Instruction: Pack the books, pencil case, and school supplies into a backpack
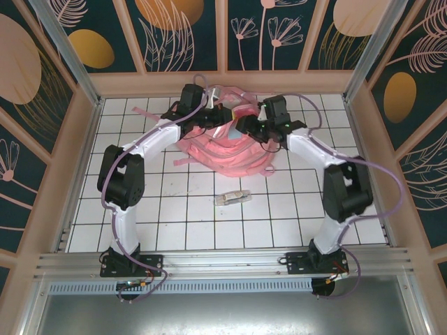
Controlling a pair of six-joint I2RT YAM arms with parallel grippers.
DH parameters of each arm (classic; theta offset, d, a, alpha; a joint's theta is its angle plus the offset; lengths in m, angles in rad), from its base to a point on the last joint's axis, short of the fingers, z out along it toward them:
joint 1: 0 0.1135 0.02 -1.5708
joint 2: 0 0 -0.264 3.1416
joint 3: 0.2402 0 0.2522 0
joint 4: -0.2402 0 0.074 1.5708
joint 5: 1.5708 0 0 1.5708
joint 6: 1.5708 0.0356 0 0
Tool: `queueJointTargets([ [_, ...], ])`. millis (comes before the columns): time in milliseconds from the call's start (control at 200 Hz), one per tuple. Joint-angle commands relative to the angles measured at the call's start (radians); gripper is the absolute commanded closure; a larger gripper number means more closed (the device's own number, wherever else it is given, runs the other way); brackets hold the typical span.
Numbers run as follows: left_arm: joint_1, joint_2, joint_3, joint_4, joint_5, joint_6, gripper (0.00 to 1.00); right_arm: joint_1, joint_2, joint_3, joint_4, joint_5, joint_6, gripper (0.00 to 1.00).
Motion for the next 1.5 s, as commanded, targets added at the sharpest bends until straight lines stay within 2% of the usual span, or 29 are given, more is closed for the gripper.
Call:
queueJointTargets([
  [0, -0.006, -0.021, 0.052, 0.098, 0.021, 0.01, 1.0, 0.026, -0.156, -0.08, -0.195, 0.122, -0.076, 0.38],
  [70, -0.007, -0.006, 0.073, 0.096, 0.033, 0.017, 1.0, 0.057, -0.218, -0.151, -0.278, 0.145, -0.108, 0.32],
  [190, -0.004, 0.011, 0.105, 0.069, 0.039, 0.038, 1.0, 0.133, -0.287, -0.281, -0.352, 0.109, -0.186, 0.2],
  [285, -0.001, 0.006, 0.112, 0.048, 0.039, 0.063, 1.0, 0.261, -0.31, -0.353, -0.349, 0.103, -0.251, 0.07],
  [360, 0.004, 0.0, 0.107, 0.028, 0.038, 0.083, 1.0, 0.348, -0.308, -0.389, -0.322, 0.127, -0.32, 0.01],
  [460, 0.017, -0.015, 0.088, 0.01, 0.044, 0.096, 1.0, 0.441, -0.287, -0.401, -0.284, 0.185, -0.437, 0.01],
  [640, 0.031, -0.043, 0.066, -0.04, 0.057, 0.145, 1.0, 0.51, -0.212, -0.405, -0.226, 0.241, -0.613, 0.01],
  [961, 0.042, -0.053, 0.066, -0.063, 0.064, 0.169, 1.0, 0.546, -0.054, -0.348, -0.196, 0.364, -0.899, 0.01],
  [1051, 0.047, -0.059, 0.063, -0.066, 0.064, 0.17, 1.0, 0.53, -0.042, -0.327, -0.184, 0.407, -0.937, 0.01],
  [1216, 0.049, -0.067, 0.065, -0.068, 0.064, 0.178, 1.0, 0.48, -0.049, -0.316, -0.161, 0.387, -0.991, 0.01],
  [1391, 0.051, -0.059, 0.071, -0.071, 0.064, 0.178, 1.0, 0.441, -0.006, -0.252, -0.166, 0.374, -0.926, 0.01],
  [1491, 0.052, -0.058, 0.07, -0.07, 0.064, 0.178, 1.0, 0.442, 0.006, -0.189, -0.227, 0.373, -0.799, 0.01],
])
